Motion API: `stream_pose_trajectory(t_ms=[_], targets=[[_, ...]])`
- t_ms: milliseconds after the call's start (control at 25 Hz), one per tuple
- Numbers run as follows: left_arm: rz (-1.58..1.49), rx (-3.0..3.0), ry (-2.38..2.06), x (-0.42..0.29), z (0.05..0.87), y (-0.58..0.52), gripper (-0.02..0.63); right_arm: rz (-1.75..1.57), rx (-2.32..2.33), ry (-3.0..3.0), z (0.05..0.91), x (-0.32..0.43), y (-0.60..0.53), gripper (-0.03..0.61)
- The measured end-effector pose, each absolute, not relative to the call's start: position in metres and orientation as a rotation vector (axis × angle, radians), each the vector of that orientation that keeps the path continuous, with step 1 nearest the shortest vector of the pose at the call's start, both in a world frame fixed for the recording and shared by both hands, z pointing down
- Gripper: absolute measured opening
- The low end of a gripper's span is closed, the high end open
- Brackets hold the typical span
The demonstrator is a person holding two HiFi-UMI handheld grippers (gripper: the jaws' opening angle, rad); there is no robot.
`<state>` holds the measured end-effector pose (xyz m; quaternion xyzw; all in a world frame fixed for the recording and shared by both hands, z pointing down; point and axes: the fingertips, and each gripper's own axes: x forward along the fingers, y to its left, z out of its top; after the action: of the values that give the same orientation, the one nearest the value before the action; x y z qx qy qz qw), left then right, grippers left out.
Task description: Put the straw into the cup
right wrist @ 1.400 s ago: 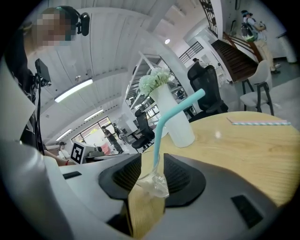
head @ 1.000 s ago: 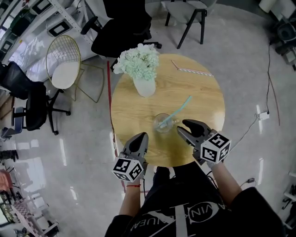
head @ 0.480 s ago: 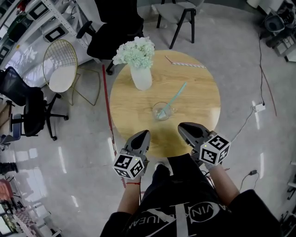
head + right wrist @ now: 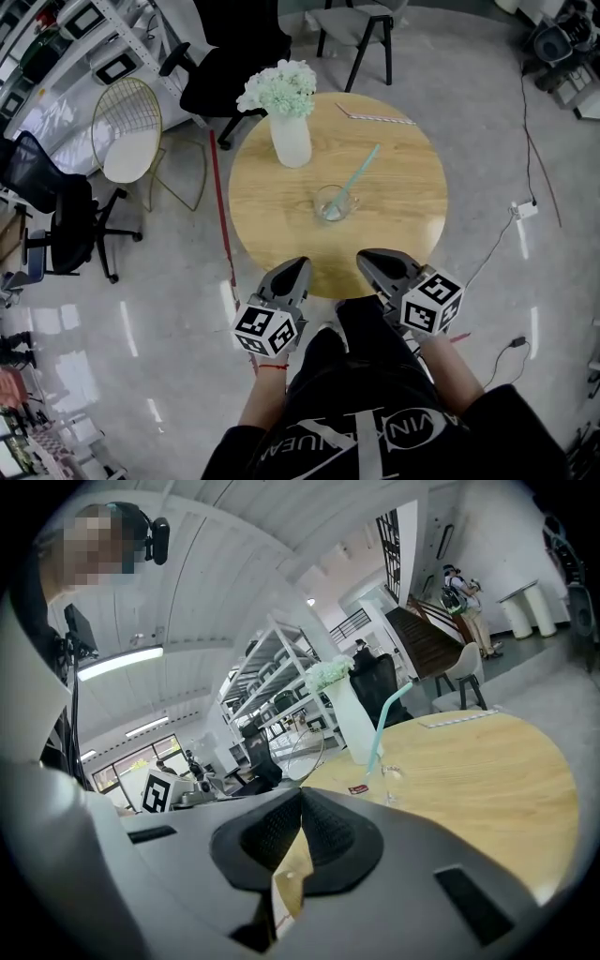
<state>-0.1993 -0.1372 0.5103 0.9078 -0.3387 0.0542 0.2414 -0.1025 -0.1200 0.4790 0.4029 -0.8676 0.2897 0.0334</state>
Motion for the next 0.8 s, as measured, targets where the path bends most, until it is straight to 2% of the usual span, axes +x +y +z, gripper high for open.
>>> stream_pose_trajectory(t_ms=[800], targets=[[0.094,2.566,-0.822,-0.202,0.487,-0.064,0.007,0.809,1.285,-2.669,0.465,-0.139,-0.041,0.003]])
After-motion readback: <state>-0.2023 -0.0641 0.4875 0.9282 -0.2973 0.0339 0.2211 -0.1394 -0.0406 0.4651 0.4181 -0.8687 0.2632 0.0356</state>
